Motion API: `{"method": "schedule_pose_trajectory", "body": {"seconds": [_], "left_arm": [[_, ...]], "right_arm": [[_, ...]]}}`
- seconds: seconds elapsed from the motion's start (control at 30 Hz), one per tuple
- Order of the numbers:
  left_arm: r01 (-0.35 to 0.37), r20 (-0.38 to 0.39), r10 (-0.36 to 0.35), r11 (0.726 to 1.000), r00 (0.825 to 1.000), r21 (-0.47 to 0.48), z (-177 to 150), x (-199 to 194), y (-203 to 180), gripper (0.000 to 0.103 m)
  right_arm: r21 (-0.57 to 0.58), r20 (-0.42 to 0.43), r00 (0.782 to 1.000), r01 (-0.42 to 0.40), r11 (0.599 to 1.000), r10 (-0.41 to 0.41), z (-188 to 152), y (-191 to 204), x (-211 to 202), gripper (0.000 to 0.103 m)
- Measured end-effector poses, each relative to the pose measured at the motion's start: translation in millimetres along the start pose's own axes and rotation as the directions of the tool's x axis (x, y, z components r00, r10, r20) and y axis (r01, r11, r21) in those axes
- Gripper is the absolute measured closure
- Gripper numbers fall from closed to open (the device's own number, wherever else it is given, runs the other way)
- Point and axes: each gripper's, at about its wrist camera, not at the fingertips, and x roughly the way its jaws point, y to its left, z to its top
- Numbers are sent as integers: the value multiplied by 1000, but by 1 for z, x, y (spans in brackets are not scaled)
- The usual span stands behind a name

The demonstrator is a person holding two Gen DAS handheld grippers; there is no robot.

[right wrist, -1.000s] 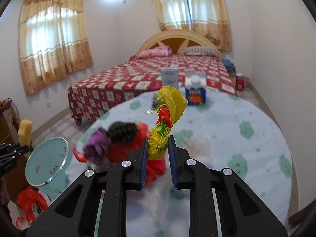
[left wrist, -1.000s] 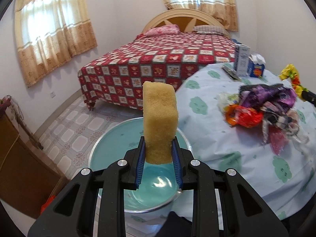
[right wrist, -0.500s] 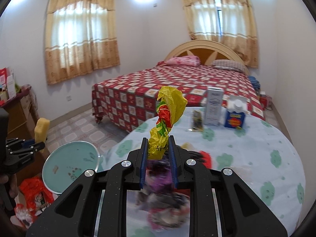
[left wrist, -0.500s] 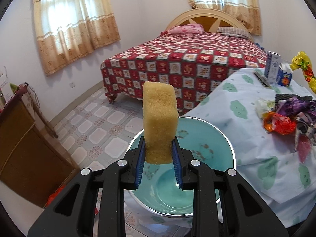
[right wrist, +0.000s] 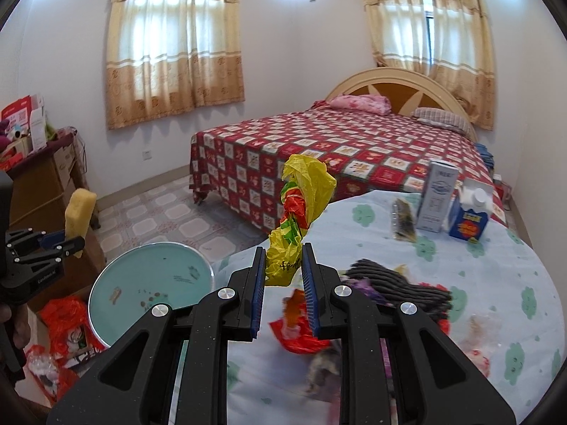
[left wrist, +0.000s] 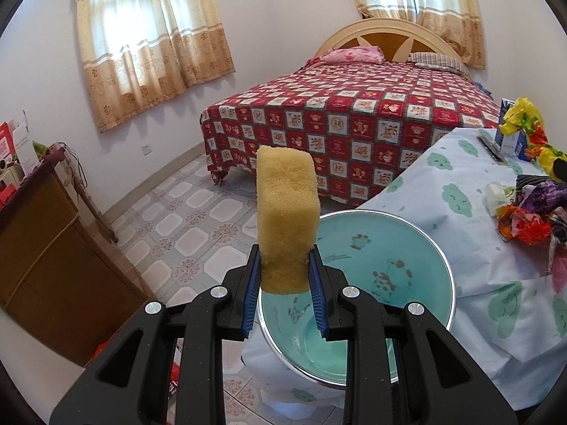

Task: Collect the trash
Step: 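Drop the sponge into the bucket with the left gripper while the right drops the wrapper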

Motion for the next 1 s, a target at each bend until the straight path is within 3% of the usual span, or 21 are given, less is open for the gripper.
{"method": "schedule_pose_trajectory", "body": {"seconds": [1.0], "left_arm": [[-9, 2, 9, 999, 1000, -31, -7, -7, 24, 76]], "right_arm": [[-108, -77, 992, -111, 988, 103, -6, 70, 52, 82]]}}
